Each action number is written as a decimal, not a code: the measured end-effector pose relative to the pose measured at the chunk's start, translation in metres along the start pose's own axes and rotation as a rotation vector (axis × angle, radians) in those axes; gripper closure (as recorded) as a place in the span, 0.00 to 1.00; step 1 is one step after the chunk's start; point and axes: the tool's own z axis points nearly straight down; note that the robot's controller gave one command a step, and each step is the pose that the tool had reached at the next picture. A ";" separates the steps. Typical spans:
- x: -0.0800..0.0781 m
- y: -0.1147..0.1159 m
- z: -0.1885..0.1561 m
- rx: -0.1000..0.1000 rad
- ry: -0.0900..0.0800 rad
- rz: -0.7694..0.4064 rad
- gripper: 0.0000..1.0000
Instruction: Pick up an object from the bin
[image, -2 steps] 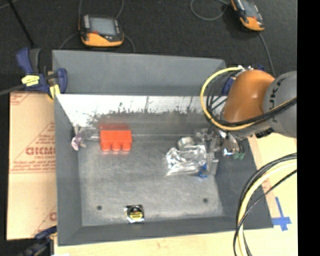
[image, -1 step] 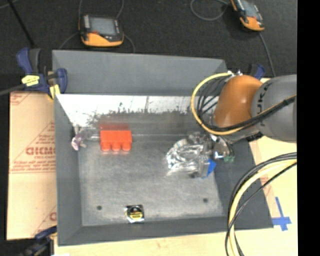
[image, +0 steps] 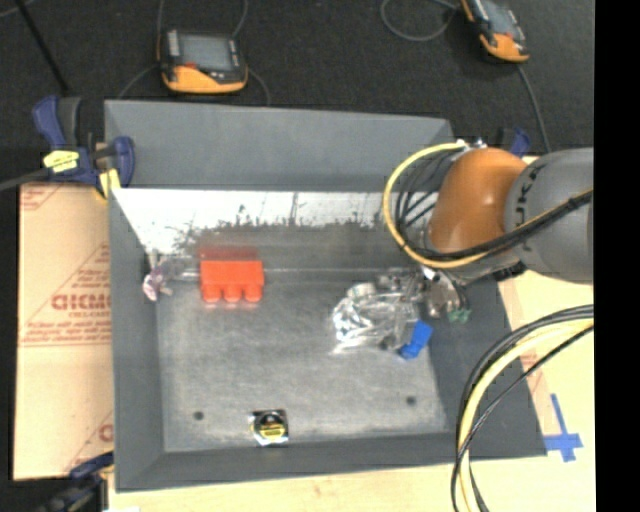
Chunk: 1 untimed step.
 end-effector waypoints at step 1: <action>0.026 0.014 -0.001 0.003 -0.007 0.002 1.00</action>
Offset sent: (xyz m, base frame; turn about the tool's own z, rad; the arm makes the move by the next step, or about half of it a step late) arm -0.0304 0.0145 -0.0042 0.0034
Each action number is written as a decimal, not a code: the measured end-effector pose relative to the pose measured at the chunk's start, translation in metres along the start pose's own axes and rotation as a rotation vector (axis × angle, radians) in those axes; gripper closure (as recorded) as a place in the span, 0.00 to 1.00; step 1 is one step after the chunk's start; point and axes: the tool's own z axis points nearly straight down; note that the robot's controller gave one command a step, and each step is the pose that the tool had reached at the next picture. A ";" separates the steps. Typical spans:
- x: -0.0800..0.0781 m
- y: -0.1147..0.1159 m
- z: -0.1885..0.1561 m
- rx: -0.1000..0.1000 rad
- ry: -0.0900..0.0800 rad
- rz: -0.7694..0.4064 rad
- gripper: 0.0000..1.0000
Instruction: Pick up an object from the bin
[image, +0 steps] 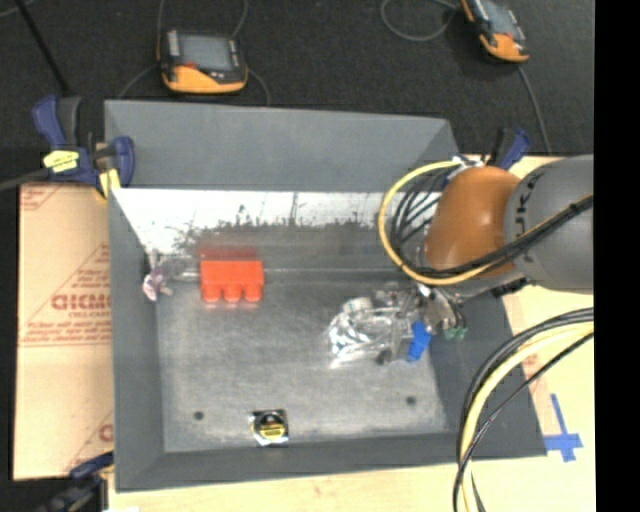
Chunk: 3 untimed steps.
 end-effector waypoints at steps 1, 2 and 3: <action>-0.021 0.004 0.002 -0.001 0.015 0.004 1.00; -0.022 0.007 0.002 0.003 0.012 -0.013 1.00; -0.039 0.006 0.003 0.001 0.016 -0.029 1.00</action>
Offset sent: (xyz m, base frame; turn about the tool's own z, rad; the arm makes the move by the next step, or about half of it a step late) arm 0.0188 0.0066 -0.0049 0.0073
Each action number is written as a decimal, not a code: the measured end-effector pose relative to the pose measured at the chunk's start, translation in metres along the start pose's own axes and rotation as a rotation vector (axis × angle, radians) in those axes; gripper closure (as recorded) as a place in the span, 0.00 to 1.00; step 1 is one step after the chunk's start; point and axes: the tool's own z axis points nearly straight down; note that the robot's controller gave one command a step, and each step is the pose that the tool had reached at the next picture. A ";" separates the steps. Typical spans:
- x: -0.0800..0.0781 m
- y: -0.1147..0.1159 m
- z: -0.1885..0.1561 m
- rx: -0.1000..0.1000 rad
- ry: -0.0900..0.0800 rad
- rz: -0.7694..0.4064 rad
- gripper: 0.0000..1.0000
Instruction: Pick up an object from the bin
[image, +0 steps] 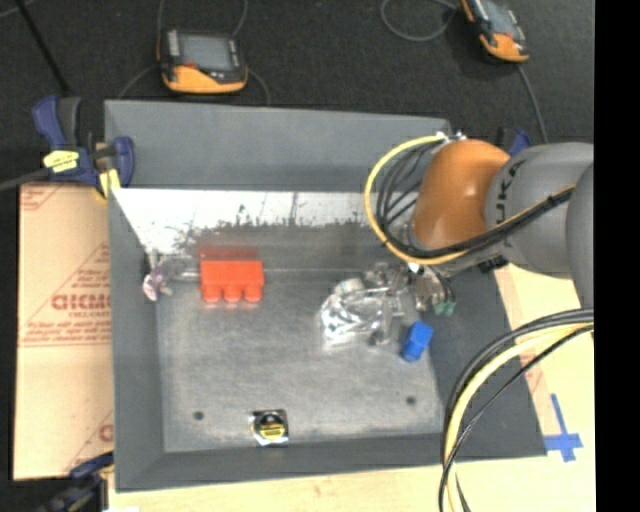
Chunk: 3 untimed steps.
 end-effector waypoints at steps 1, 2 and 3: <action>-0.001 -0.007 0.000 -0.004 -0.006 0.014 1.00; 0.014 -0.018 -0.101 0.000 -0.007 -0.009 1.00; 0.041 0.011 -0.240 -0.001 -0.007 -0.042 1.00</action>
Offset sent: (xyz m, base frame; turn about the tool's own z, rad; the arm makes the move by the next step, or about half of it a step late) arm -0.0005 -0.0064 -0.0029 0.0107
